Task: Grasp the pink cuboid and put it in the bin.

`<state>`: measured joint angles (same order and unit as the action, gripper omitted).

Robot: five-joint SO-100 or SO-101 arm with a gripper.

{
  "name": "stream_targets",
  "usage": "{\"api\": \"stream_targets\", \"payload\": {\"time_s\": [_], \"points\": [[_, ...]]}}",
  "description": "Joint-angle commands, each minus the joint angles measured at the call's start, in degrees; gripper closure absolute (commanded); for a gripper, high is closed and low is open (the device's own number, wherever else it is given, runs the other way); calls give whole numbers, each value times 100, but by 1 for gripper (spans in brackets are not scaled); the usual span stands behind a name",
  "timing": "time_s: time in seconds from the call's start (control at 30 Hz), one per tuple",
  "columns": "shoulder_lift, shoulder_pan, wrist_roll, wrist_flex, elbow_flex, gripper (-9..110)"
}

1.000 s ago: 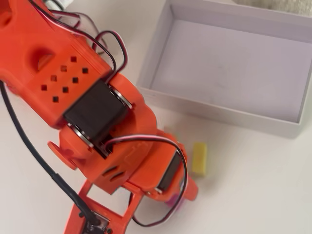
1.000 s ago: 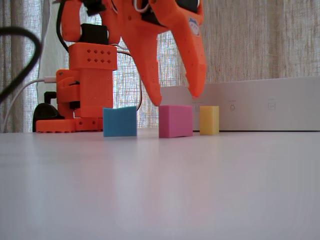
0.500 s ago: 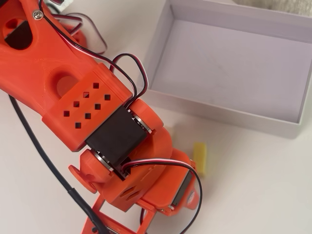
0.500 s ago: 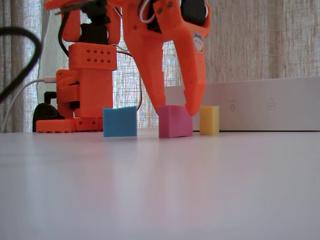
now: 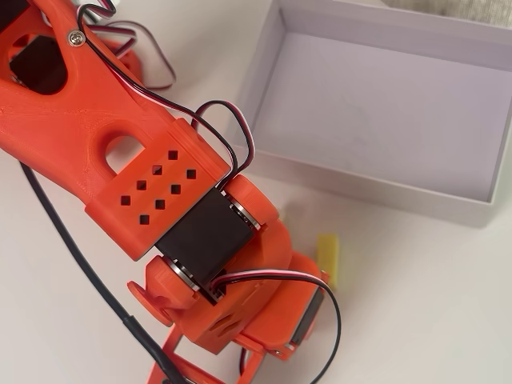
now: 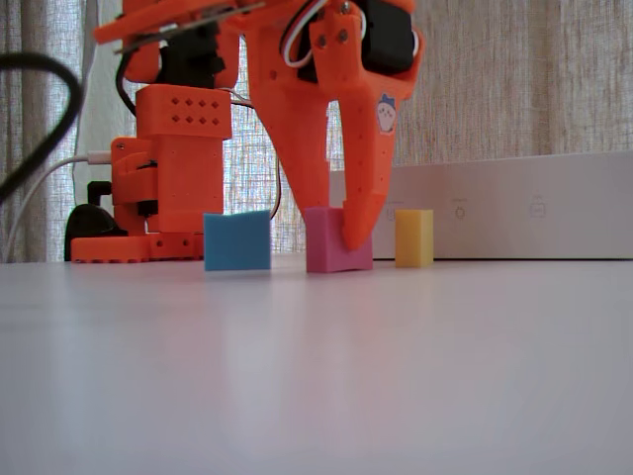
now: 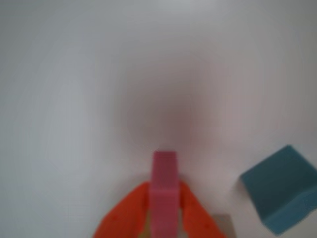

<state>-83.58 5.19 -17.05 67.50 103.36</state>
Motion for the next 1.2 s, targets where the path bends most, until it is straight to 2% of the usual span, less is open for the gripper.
{"api": "stream_targets", "payload": {"time_s": [0.0, 0.17, 0.27, 0.43, 0.5, 0.63, 0.73, 0.83, 0.97, 1.17], "points": [[-9, -44, -9, -176, -299, 110], [-141, -176, 62, -62, -378, 110], [-580, -316, 123, 431, -888, 110], [-958, -316, 272, 2285, -3999, 110], [-1151, -123, 272, 2646, -5186, 110], [-1934, 896, 132, 2874, -5713, 110], [-2373, 1934, 70, 3120, -5317, 110], [-2839, 2856, -62, 3111, -4236, 110], [-3612, 3542, -316, 2285, -1863, 110], [-4342, 3964, -747, 686, 1230, 110]]}}
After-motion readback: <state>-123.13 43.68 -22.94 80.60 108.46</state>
